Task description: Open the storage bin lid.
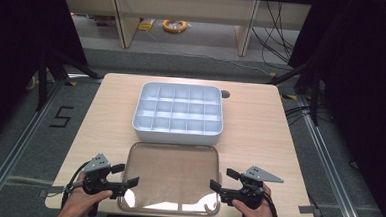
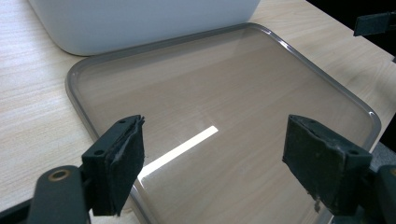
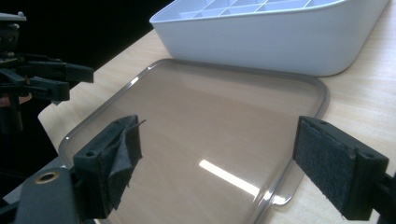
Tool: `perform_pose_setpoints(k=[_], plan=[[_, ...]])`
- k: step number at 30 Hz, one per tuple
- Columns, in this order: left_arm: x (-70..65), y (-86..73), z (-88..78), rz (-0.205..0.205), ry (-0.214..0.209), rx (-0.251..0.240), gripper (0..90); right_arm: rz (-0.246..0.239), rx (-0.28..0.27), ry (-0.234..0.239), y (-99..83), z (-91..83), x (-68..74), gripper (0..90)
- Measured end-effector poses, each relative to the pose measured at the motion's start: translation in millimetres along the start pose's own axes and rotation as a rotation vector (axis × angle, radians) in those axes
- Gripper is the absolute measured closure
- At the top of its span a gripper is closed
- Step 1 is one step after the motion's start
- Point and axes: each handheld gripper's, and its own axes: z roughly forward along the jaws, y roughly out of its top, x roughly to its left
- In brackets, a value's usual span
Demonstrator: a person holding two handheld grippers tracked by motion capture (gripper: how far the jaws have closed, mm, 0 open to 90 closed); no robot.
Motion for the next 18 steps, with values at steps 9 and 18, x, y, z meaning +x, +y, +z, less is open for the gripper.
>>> perform_pose_setpoints(k=[9,18], plan=[[-7.0,-5.5,-4.1,0.008,-0.007,0.014,20.3,0.003,0.014,0.025,-6.4,-2.0,4.2,16.0],[-16.4,-10.5,-8.5,0.064,-0.030,0.024,20.1,-0.022,0.039,-0.019,-12.0,-5.9,6.7,16.1]])
